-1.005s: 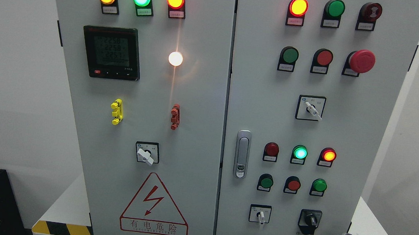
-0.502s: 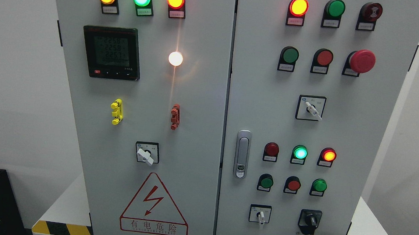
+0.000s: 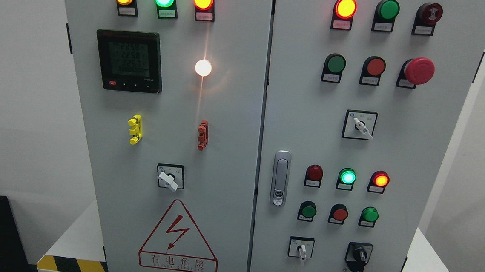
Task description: Flip black knob to close circuit
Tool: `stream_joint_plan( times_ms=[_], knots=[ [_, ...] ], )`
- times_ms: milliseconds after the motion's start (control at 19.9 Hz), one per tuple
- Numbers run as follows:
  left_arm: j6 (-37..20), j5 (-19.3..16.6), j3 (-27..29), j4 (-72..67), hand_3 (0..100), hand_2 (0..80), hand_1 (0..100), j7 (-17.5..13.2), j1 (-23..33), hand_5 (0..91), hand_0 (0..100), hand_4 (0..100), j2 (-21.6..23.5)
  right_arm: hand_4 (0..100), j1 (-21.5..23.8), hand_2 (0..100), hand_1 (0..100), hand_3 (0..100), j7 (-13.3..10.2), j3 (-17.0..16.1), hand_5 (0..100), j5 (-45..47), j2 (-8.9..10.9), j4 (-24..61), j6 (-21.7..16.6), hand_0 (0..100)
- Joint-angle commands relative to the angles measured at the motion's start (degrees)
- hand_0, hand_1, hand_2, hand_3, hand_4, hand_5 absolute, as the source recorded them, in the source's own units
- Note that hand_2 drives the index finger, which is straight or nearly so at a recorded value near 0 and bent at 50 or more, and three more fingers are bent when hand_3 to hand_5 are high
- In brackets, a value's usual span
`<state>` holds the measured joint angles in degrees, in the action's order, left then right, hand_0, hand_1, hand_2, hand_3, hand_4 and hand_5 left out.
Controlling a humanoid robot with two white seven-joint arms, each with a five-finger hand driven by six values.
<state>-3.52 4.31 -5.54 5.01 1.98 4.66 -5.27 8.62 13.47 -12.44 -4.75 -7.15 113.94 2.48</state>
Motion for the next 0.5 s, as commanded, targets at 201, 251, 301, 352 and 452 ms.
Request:
stream_joint_plan(
  times_ms=[201, 251, 301, 352, 452],
  knots=[
    [0.0, 0.0, 0.0, 0.0, 0, 0.0, 56, 0.0, 0.0, 0.0, 12, 0, 0.0, 0, 7.6, 0, 0, 0, 4.6, 0.8, 0, 20.0, 0.83, 3.6, -3.9, 0],
    [0.0, 0.0, 0.0, 0.0, 0, 0.0, 56, 0.0, 0.0, 0.0, 12, 0, 0.0, 0, 7.6, 0, 0, 0, 4.7, 0.7, 0, 20.0, 0.83, 3.5, -3.9, 0],
    [0.0, 0.0, 0.0, 0.0, 0, 0.0, 56, 0.0, 0.0, 0.0, 12, 0, 0.0, 0, 7.6, 0, 0, 0, 4.8, 0.8, 0, 20.0, 0.83, 3.4, -3.9, 0],
    [0.0, 0.0, 0.0, 0.0, 0, 0.0, 56, 0.0, 0.0, 0.0, 12, 0, 0.0, 0, 7.6, 0, 0, 0, 4.8, 0.8, 0, 20.0, 0.83, 3.3, -3.9, 0],
    [0.0, 0.0, 0.0, 0.0, 0, 0.0, 56, 0.0, 0.0, 0.0, 12, 0, 0.0, 0, 7.6, 0, 0, 0, 4.8, 0.8, 0, 20.1, 0.83, 3.1, -3.9, 0]
  ],
)
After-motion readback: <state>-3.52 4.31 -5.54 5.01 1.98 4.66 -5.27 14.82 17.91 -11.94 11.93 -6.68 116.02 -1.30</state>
